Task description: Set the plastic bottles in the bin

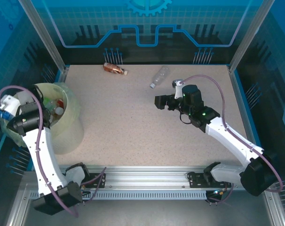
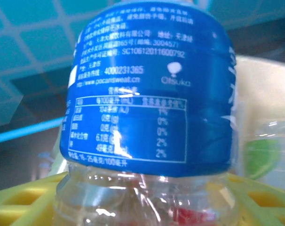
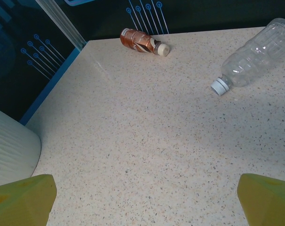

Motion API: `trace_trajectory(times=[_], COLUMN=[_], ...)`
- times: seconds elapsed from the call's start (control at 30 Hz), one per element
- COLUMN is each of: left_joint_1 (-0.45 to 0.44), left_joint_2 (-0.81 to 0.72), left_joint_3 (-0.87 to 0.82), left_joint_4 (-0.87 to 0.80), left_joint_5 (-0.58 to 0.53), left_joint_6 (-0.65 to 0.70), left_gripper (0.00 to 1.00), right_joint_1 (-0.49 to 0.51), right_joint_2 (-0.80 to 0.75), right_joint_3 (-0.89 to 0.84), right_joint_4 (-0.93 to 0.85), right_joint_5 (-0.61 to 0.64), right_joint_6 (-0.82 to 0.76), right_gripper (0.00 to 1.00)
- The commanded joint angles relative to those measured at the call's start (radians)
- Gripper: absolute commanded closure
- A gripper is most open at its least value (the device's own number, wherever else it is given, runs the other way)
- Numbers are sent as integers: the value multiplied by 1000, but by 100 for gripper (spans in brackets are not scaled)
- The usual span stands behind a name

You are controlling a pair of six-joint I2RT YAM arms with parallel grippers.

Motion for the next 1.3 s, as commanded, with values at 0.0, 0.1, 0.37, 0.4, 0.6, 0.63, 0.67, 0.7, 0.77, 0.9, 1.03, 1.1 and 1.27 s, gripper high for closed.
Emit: trace_trajectory(times=[0.0,0.1,0.37,0.4,0.6,0.63,0.67,0.7,0.77,0.9,1.03,1.1,1.27], left_joint_1=[64,65,64,64,61,53,33,6,-86,-286,-449,-510,-586], left_joint_2=[-24,-30,-21,-24,-61,-67,-74,-80,-97,-98,-68,-44,34], left_joint_3=[-19,16,152,157,159,163,168,169,154,120,75,51,-2], left_joint_4=[-26,-29,-41,-41,-3,3,6,14,60,162,284,353,529], left_joint_5=[145,166,334,356,587,632,669,693,724,714,728,753,917], left_joint_6=[-36,-20,20,20,19,10,1,-8,-28,-59,-85,-94,-110], left_gripper=[17,4,1,1,1,1,1,1,1,1,1,1,1], right_joint_1=[3,4,5,6,-1,-8,-18,-27,-47,-75,-106,-124,-167], right_joint_2=[22,32,38,38,69,82,96,110,146,215,290,331,465], right_joint_3=[50,61,40,39,56,65,72,80,100,155,216,250,359], right_joint_4=[-18,-22,6,6,-5,-14,-22,-27,-42,-96,-138,-154,-180], right_joint_5=[-25,-34,-36,-36,14,32,42,41,47,86,120,118,93], right_joint_6=[-13,-3,31,31,39,54,73,89,120,158,183,191,222], right_gripper=[0,0,0,0,0,0,0,0,0,0,0,0,0])
